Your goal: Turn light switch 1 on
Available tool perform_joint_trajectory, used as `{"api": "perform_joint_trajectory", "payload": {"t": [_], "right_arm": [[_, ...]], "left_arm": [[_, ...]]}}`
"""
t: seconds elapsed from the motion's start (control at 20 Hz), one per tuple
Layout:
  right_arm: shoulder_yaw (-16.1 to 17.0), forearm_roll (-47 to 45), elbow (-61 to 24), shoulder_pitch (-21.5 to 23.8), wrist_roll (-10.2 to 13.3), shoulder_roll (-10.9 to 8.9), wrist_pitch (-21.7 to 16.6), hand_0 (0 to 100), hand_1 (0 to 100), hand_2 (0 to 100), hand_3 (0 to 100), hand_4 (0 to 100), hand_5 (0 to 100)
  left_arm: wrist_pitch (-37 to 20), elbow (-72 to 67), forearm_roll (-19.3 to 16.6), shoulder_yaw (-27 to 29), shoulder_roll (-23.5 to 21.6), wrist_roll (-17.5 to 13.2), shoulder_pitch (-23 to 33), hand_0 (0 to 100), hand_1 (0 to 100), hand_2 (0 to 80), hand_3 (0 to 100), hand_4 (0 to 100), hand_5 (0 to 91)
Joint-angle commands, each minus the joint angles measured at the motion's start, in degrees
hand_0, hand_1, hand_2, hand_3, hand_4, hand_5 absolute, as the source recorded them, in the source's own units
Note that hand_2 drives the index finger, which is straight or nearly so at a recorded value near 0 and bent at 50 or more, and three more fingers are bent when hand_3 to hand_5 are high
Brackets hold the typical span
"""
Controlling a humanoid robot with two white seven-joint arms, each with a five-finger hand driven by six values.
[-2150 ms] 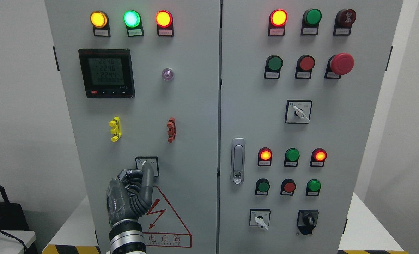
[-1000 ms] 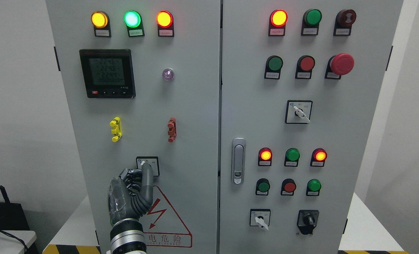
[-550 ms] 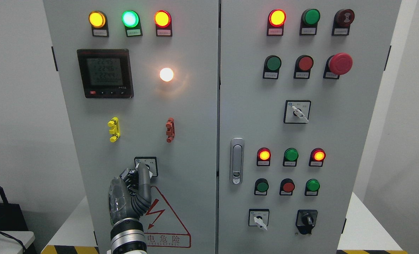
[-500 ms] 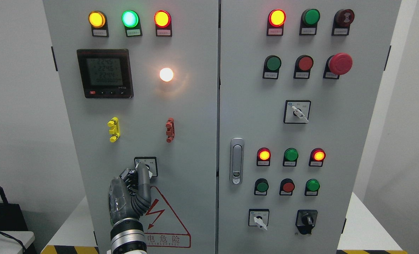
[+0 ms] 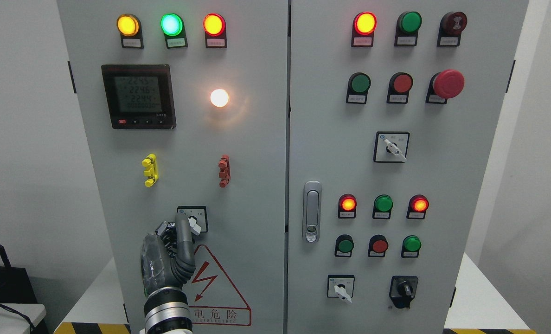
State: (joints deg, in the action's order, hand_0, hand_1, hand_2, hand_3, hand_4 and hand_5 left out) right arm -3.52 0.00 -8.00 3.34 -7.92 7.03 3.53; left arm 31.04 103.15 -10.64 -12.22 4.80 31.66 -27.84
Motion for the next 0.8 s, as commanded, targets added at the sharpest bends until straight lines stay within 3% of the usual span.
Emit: {"api": "perform_joint_trajectory", "payload": {"t": [0.0,0.25,0.75], "right_arm": [[0.0,-1.0,0.0,0.0,0.0,0.00,0.0,12,39,0,0,0,0],[0.0,-1.0,0.0,0.0,0.0,0.00,0.0,12,39,0,0,0,0],[0.0,-1.0,0.0,0.0,0.0,0.00,0.0,12,39,0,0,0,0]], "left_arm": [[-0.2,0.1,0.0,0.0,0.0,-0.4,0.2,43,14,58.3,78,85,82.4],[-0.3,0.1,0.0,0.0,-0.2,-0.4,0.4,34,18,58.7,78,85,82.5],[-0.7,0.6,-0.1,0.2,-0.5,-0.4,2.0,31,19,59.5,78,85,82.7]]}}
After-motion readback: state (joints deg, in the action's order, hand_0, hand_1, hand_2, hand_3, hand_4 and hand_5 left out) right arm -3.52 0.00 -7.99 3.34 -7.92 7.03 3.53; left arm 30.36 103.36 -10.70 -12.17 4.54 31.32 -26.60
